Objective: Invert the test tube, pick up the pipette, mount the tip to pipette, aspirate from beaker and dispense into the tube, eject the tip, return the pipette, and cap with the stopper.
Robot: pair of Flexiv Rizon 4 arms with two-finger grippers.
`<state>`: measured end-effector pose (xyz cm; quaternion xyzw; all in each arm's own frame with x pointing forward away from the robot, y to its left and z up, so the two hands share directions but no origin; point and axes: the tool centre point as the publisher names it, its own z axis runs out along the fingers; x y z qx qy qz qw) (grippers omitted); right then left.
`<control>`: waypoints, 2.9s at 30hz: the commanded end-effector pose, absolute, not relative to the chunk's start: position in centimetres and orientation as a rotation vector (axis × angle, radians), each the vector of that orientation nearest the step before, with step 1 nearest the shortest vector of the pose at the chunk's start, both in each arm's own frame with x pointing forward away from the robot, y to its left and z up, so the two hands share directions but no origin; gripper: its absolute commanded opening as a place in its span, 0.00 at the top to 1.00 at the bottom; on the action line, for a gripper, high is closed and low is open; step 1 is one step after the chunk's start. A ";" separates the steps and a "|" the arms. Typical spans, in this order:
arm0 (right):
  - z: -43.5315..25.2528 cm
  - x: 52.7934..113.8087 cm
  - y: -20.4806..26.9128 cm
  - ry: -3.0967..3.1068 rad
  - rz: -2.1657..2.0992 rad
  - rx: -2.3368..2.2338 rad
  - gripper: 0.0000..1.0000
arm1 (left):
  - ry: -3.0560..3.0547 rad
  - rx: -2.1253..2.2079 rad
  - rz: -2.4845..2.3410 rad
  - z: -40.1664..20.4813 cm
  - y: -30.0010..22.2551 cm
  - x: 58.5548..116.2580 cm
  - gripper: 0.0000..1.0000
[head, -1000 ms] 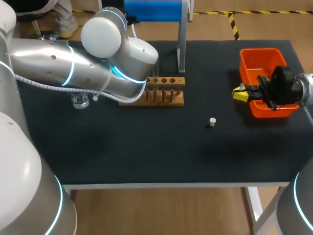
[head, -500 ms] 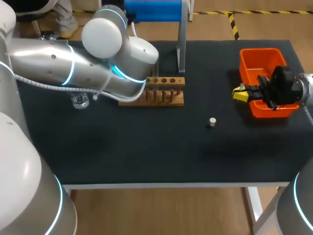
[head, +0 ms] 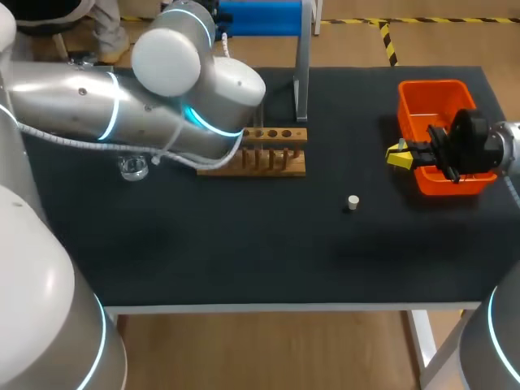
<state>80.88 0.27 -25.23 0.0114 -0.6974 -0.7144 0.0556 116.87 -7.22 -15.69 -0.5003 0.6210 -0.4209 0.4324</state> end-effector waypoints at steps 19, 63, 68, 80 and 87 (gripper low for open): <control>-25.2 80.9 0.2 -2.117 -2.167 0.037 1.00 | 2.093 -0.726 -1.467 -8.7 -8.0 105.5 1.00; -25.2 80.9 0.2 -2.117 -2.167 0.037 1.00 | 2.316 -0.233 -1.806 -5.6 -12.7 93.6 1.00; -25.2 80.9 0.2 -2.117 -2.167 0.037 1.00 | 2.353 -0.202 -1.835 -5.5 -14.0 91.4 1.00; -25.2 80.9 0.2 -2.117 -2.167 0.037 1.00 | 2.398 -0.191 -1.834 -5.4 -14.7 89.9 1.00; -25.2 80.9 0.2 -2.117 -2.167 0.037 1.00 | 2.398 -0.191 -1.834 -5.4 -14.7 89.9 1.00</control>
